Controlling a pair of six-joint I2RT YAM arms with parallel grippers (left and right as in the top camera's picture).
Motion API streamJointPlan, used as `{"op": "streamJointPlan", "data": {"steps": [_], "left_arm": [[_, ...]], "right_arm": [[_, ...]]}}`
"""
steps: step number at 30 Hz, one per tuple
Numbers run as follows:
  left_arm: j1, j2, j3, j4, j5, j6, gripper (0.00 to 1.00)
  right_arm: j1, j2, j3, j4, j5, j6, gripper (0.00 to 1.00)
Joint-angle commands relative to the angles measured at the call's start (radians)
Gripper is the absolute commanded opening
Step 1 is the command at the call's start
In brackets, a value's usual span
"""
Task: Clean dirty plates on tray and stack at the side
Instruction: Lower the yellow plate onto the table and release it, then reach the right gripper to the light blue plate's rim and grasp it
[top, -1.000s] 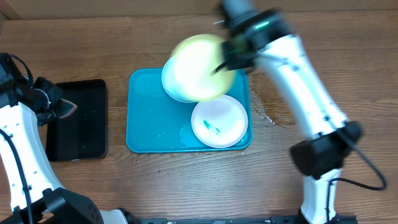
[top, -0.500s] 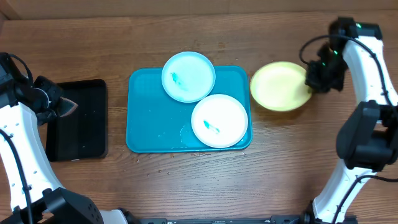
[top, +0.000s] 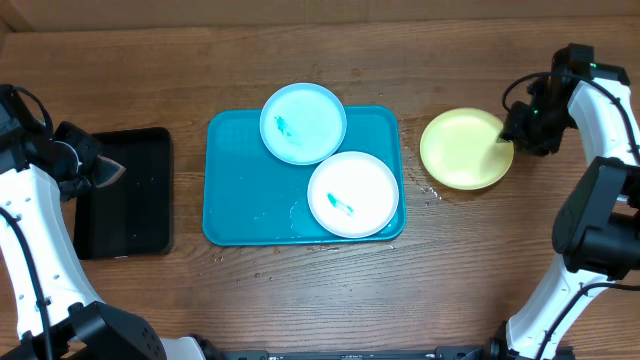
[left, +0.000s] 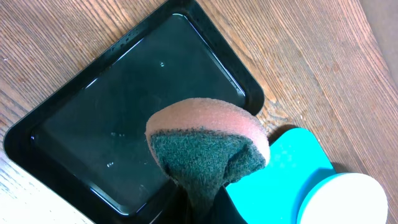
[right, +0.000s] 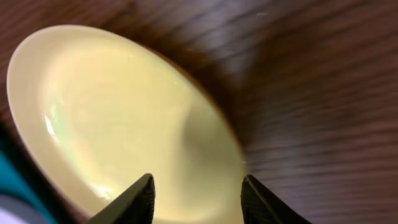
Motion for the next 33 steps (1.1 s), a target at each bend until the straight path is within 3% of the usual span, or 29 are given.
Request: {"op": "streamJointPlan", "data": {"steps": [1, 6, 13, 21, 24, 33], "left_arm": [[0.000, 0.002, 0.006, 0.005, 0.011, -0.006, 0.04], [0.000, 0.002, 0.006, 0.006, 0.011, -0.006, 0.04], [0.000, 0.002, 0.004, 0.006, 0.011, -0.006, 0.04], [0.000, 0.002, 0.004, 0.006, 0.011, -0.005, 0.04], [0.000, 0.002, 0.004, 0.003, 0.015, -0.005, 0.04], [-0.014, 0.002, 0.004, 0.008, 0.014, -0.001, 0.04]], "right_arm": [[0.051, -0.017, 0.000, 0.022, -0.248, -0.096, 0.48], [0.165, -0.017, 0.004, 0.101, -0.298, -0.096, 0.54], [0.386, -0.016, 0.004, 0.327, -0.274, 0.050, 0.62], [0.639, 0.030, 0.004, 0.547, 0.168, 0.127, 0.63], [0.684, 0.066, 0.004, 0.594, 0.231, 0.118, 0.63], [0.709, 0.187, 0.004, 0.709, 0.162, 0.051, 0.63]]}}
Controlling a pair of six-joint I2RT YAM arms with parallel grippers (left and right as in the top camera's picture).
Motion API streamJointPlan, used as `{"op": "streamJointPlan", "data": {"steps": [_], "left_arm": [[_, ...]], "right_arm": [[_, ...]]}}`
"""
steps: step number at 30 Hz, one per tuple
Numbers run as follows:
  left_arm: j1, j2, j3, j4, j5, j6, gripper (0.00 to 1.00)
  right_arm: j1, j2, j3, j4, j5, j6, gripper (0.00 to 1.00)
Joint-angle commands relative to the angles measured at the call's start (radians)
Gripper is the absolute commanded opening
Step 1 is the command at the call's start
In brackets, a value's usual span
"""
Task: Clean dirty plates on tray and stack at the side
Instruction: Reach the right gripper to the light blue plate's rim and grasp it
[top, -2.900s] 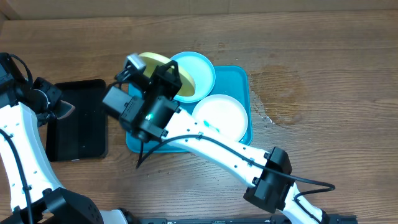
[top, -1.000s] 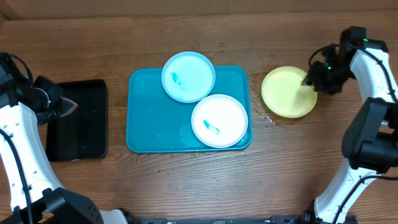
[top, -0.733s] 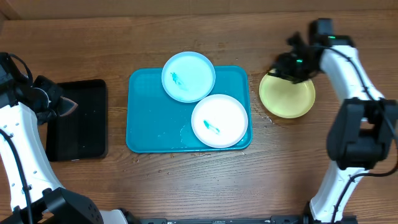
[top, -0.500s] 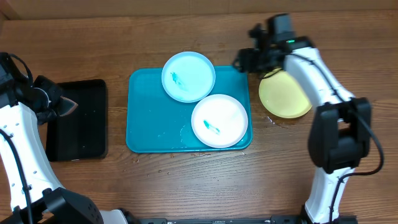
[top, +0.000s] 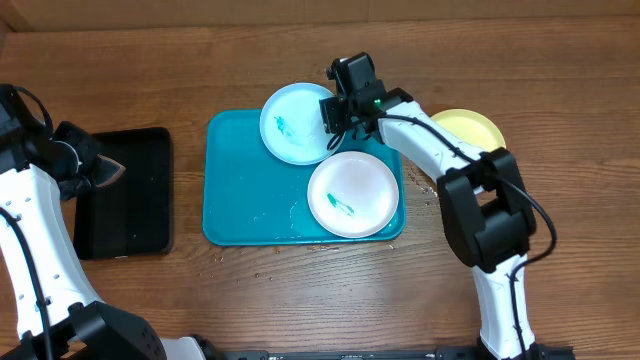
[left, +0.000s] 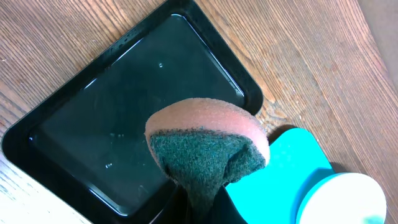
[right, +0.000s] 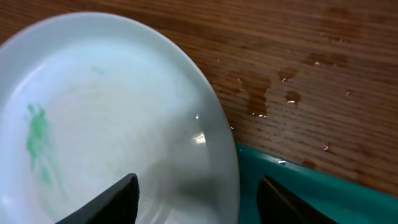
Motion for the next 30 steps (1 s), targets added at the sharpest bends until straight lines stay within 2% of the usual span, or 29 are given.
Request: {"op": "streamJointPlan", "data": {"steps": [1, 2, 4, 9, 11, 14, 15, 16, 19, 23, 30], "left_arm": [[-0.014, 0.002, 0.004, 0.005, 0.011, -0.001, 0.04], [-0.014, 0.002, 0.004, 0.005, 0.011, 0.000, 0.04], [-0.014, 0.002, 0.004, 0.005, 0.011, 0.000, 0.04], [-0.014, 0.002, 0.004, 0.005, 0.011, 0.001, 0.04], [-0.014, 0.002, 0.004, 0.006, 0.011, 0.001, 0.04], [-0.014, 0.002, 0.004, 0.005, 0.011, 0.001, 0.04], [-0.014, 0.002, 0.004, 0.006, 0.011, 0.001, 0.04], [-0.014, 0.002, 0.004, 0.006, 0.011, 0.001, 0.04], [-0.014, 0.002, 0.004, 0.005, 0.011, 0.001, 0.04], [-0.014, 0.002, 0.004, 0.005, 0.011, 0.001, 0.04], [-0.014, 0.002, 0.004, 0.005, 0.011, 0.001, 0.04]], "right_arm": [[-0.003, 0.041, 0.004, 0.010, 0.011, -0.016, 0.62], [-0.002, 0.041, 0.004, 0.010, 0.007, -0.016, 0.61], [0.002, 0.040, 0.005, 0.010, 0.003, -0.016, 0.43], [0.031, 0.038, 0.051, -0.063, -0.058, -0.015, 0.17], [0.061, 0.030, 0.104, -0.169, -0.076, -0.008, 0.14], [0.100, 0.014, 0.162, -0.300, -0.074, 0.000, 0.13], [0.122, 0.010, 0.198, -0.364, -0.065, -0.003, 0.16], [0.130, 0.010, 0.215, -0.380, -0.050, -0.004, 0.24], [0.135, 0.011, 0.220, -0.354, 0.023, -0.005, 0.40], [0.120, 0.027, 0.220, -0.297, 0.042, -0.039, 0.49], [0.108, 0.090, 0.219, -0.194, 0.032, -0.094, 0.51]]}}
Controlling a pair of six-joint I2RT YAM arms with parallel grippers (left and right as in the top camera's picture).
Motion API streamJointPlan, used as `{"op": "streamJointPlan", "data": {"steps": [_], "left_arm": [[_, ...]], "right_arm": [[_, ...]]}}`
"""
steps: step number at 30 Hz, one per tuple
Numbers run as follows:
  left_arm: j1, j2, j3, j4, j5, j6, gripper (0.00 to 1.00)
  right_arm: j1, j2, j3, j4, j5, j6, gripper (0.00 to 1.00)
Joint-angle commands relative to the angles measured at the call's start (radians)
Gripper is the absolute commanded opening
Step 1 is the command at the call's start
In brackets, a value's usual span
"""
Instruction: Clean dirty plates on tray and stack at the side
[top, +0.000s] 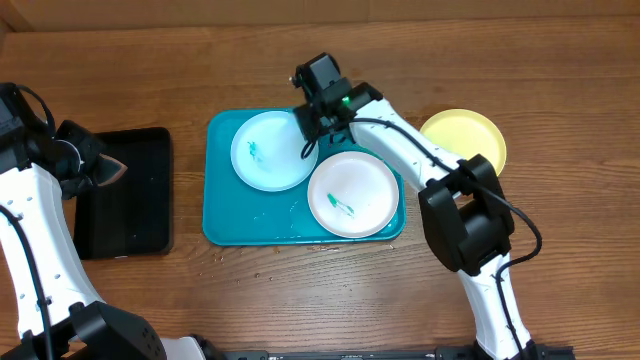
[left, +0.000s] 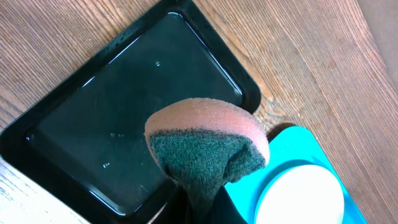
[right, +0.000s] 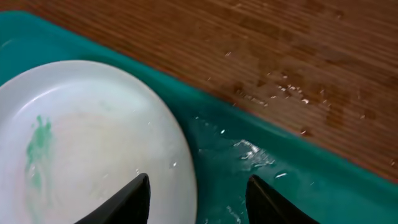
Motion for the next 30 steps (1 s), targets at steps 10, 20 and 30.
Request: {"op": "streamJointPlan", "data": {"steps": [10, 20, 30], "left_arm": [[-0.021, 0.002, 0.004, 0.005, 0.013, 0.002, 0.04], [-0.178, 0.008, 0.004, 0.019, 0.077, 0.154, 0.04], [-0.386, 0.166, 0.002, 0.016, 0.096, 0.160, 0.04]], "right_arm": [[0.021, 0.085, 0.025, -0.045, -0.049, 0.004, 0.33], [0.032, 0.085, 0.025, -0.194, -0.391, 0.123, 0.04], [0.041, 0.085, 0.025, -0.254, -0.372, 0.243, 0.04]]}}
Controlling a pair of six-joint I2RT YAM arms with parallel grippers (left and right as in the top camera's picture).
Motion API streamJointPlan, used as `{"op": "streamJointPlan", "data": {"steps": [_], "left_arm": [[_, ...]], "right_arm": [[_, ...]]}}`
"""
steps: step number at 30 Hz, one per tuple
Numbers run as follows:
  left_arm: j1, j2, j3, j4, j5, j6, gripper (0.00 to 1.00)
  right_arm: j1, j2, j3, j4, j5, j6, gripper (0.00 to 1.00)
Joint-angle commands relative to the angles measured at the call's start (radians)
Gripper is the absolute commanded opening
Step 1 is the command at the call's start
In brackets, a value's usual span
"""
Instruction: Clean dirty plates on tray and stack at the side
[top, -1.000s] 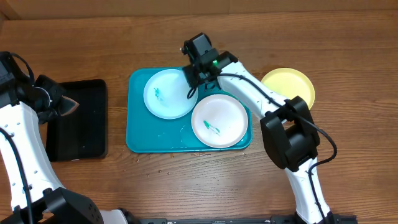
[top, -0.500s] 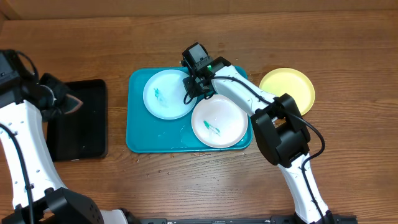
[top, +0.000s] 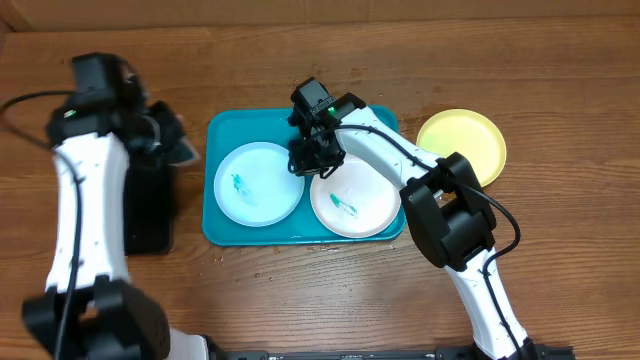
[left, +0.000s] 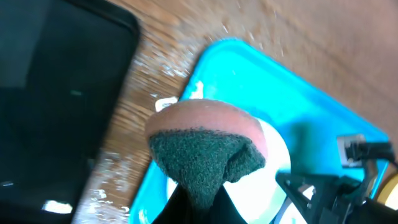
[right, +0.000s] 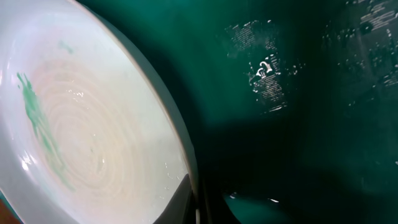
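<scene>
A light-blue plate (top: 258, 185) with a green smear lies in the left half of the teal tray (top: 230, 130). My right gripper (top: 305, 160) is shut on its right rim; the right wrist view shows the rim of that plate (right: 81, 124) pinched between the fingers of the gripper (right: 196, 199). A white plate (top: 352, 195), also smeared green, lies in the tray's right half. My left gripper (top: 178, 148) is shut on a pink-and-green sponge (left: 208, 146), which hangs over the left edge of the tray (left: 261, 81). The sponge hides the tips of that gripper (left: 196, 199).
A clean yellow plate (top: 462, 147) sits on the wooden table right of the tray. A black tray (top: 148, 210) lies left of the teal one, partly under my left arm. Water drops wet the wood around the teal tray.
My left gripper moved the sponge from over the black tray to the teal tray's left edge. My right gripper, open before, is shut on the blue plate's rim. That plate now lies further left and forward.
First my right gripper was open at the yellow plate on the table, and the blue plate overhung the tray's back edge. Then it stood open at the blue plate's right rim. The plate lay further left at each later moment, and the sponge has now come to the tray.
</scene>
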Motion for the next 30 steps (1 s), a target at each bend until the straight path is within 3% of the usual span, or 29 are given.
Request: {"op": "streamJointPlan", "data": {"steps": [1, 7, 14, 20, 25, 30], "left_arm": [[-0.071, 0.106, 0.002, 0.004, 0.035, 0.027, 0.04], [-0.175, 0.245, 0.002, 0.012, 0.151, 0.168, 0.04], [-0.245, 0.356, 0.002, 0.057, 0.146, 0.176, 0.04], [-0.269, 0.460, 0.002, 0.047, 0.145, 0.177, 0.04], [-0.267, 0.531, 0.002, 0.045, -0.100, 0.201, 0.04], [-0.267, 0.519, 0.012, 0.044, -0.537, 0.113, 0.04]], "right_arm": [[0.001, 0.002, 0.002, 0.002, -0.027, 0.038, 0.04], [-0.004, 0.002, 0.002, -0.001, 0.056, 0.039, 0.04], [-0.003, 0.002, 0.002, -0.002, 0.074, 0.044, 0.04], [-0.004, 0.002, 0.002, -0.013, 0.203, 0.121, 0.04], [-0.005, 0.002, 0.002, -0.013, 0.204, 0.121, 0.04], [-0.005, 0.002, 0.002, -0.019, 0.204, 0.121, 0.04]]}}
